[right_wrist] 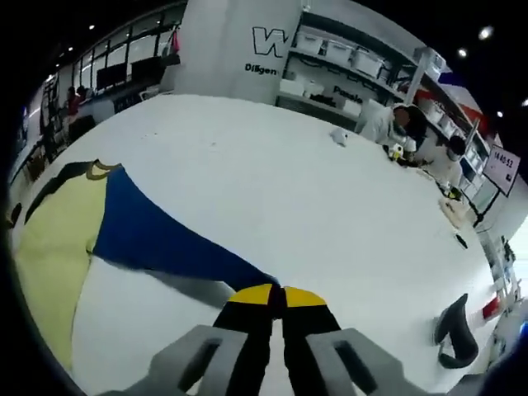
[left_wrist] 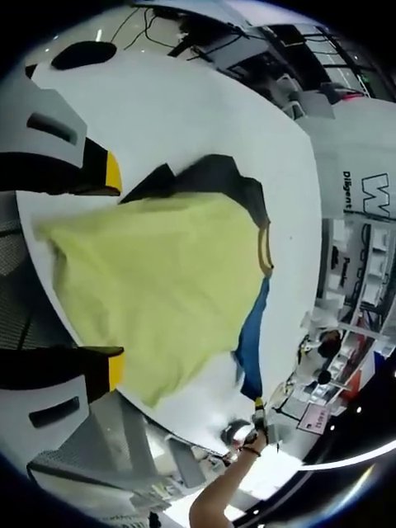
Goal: Fold the garment on the visible template until the final outline fits inside the template.
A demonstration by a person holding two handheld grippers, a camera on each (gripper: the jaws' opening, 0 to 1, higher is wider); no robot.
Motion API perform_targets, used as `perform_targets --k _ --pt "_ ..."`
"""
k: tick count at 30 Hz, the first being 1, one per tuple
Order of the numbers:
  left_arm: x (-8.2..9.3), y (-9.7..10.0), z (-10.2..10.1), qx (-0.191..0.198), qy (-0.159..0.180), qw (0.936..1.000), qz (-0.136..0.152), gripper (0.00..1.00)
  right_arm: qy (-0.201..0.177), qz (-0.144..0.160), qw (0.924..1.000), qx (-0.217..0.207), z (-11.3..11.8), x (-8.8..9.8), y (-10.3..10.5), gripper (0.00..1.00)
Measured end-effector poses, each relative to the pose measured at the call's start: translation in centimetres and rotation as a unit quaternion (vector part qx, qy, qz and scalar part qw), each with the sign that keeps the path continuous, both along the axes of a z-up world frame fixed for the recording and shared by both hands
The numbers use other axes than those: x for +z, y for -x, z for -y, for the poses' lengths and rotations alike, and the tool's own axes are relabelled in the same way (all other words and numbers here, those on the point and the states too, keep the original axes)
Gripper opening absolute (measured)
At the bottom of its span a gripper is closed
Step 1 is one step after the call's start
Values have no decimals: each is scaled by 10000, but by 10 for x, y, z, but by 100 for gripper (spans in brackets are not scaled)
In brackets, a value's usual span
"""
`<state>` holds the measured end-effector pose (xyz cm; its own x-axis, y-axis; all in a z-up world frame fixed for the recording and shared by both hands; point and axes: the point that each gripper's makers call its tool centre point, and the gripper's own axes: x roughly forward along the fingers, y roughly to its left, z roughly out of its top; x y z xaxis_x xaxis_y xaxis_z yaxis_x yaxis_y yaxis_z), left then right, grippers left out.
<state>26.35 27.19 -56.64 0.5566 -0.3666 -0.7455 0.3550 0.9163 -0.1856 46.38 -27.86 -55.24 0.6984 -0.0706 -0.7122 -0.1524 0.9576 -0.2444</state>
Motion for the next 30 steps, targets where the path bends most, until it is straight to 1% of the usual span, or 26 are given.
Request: perform_targets --k 4,7,9,12,13,15,19,21,22,23,28,30 --pt "-1 0 0 -18 -12 10000 -27 71 174 -168 9995 186 1 -11 -19 0" --pt "-2 0 0 -33 -33 10000 -51 71 156 -179 9996 179 3 -19 -33 0" --pt "-2 -1 -2 -9 -44 10000 -49 71 -37 -86 9999 40 4 -22 -43 0" --pt "-2 -1 -3 8 -45 10000 -60 71 -222 53 9997 -104 5 -25 -56 0" --pt "-2 -2 -4 18 -61 10000 -73 70 -342 166 9990 -235 6 -25 -62 2" --pt "-4 -2 -5 36 -84 9999 -112 70 -484 224 9976 -450 9 -26 -65 8" --pt "-6 -2 -3 7 -100 9998 -153 70 -518 148 9968 -583 15 -35 -66 22" --pt "-6 -3 -3 11 -93 9998 -150 70 -591 82 9962 -638 16 -41 -63 25" --pt "-6 -3 -2 15 -88 9999 -147 70 -622 77 9960 -636 15 -43 -62 26" --pt "-6 -4 -2 19 -84 9999 -145 70 -719 -27 9950 -688 13 -54 -58 26" --pt "-7 -4 -2 21 -132 9997 -181 70 -755 -301 9938 -758 12 -80 -47 26" --pt "-7 -4 -3 40 -131 9997 -188 70 -794 -370 9930 -792 13 -85 -45 26"
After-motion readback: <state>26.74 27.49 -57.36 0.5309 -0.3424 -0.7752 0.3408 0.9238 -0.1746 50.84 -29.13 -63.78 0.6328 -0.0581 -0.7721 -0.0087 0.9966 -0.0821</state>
